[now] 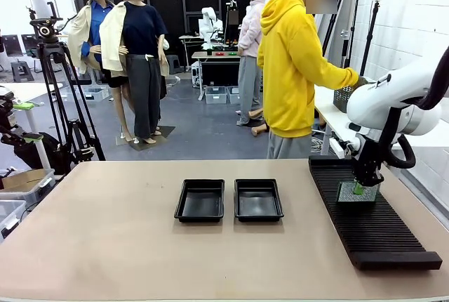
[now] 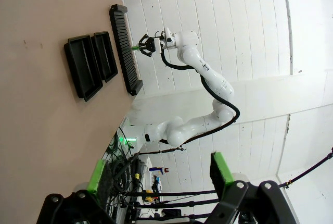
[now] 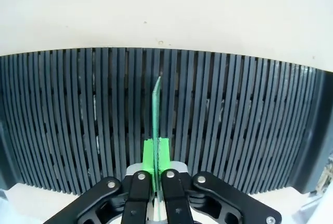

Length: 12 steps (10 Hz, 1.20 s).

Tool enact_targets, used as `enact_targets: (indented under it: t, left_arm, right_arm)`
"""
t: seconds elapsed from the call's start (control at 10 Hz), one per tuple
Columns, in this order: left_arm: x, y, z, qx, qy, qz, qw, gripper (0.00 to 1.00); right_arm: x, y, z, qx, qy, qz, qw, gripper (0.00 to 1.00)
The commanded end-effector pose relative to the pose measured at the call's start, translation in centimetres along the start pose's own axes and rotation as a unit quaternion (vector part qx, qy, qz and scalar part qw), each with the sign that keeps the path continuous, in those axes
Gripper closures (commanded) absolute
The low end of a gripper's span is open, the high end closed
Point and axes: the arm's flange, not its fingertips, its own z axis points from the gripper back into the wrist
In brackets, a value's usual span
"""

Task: Inspect and transfer BCBs to ESD trays.
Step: Pick up the Blank PCB from the PCB Rack and place it in the left ESD tray.

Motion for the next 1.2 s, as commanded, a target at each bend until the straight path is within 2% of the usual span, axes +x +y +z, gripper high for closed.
enact_targets:
  t: [0.0, 0.5, 1.1]
  left_arm:
    - [0.0, -0.2, 0.1, 0.0, -0.004, 0.001, 1.0, 0.0]
    - [0.0, -0.2, 0.1, 0.0, -0.004, 0.001, 1.0, 0.0]
    - [0.0, -0.2, 0.1, 0.0, -0.004, 0.001, 1.0, 0.0]
  right_arm:
    - [-0.1, -0.5, 0.0, 0.021, 0.011, 0.01, 1.0, 1.0]
    - [0.5, -1.2, 0.4, 0.047, 0.014, 0.006, 0.999, 1.0]
    - [4.7, -2.3, 8.3, 0.026, 0.057, -0.024, 0.998, 1.0]
